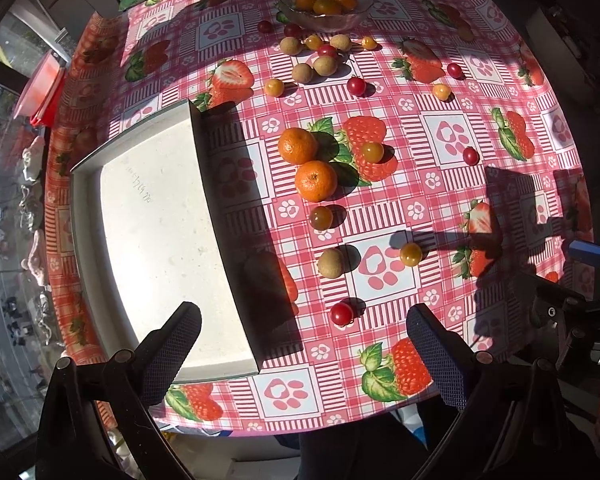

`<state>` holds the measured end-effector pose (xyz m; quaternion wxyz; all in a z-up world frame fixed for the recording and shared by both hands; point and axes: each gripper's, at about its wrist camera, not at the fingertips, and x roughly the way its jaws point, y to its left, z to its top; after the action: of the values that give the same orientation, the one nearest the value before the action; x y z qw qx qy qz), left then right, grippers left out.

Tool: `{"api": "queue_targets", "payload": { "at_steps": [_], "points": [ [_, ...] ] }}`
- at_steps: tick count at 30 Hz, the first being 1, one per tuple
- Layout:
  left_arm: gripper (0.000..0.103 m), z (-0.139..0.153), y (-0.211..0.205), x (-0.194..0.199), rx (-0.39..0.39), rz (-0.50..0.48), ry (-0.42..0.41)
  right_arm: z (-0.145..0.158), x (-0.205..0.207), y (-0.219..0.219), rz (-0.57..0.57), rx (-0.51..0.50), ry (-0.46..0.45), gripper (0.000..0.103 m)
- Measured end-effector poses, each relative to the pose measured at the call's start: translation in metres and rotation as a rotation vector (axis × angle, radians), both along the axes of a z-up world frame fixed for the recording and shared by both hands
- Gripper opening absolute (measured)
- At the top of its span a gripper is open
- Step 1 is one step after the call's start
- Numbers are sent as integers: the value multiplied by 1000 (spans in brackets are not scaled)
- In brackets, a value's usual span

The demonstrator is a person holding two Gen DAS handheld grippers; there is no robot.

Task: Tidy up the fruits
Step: 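Move both tools toward the fruits lying beside the white tray, then grasp a mandarin with the left tool while the right tool grasps a red cherry tomato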

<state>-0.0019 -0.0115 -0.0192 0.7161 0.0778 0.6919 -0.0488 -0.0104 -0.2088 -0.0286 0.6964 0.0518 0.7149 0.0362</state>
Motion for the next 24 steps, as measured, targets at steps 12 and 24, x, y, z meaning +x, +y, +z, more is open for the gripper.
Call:
{"api": "queue_targets", "payload": {
  "at_steps": [12,24],
  "points": [
    [103,-29,2,28,-18,18,-33,-29,13,-17,-34,-9,14,103],
    [103,-71,-2,97,-10,72,-87,-69,67,-27,-36,-48,-19,103]
  ]
}}
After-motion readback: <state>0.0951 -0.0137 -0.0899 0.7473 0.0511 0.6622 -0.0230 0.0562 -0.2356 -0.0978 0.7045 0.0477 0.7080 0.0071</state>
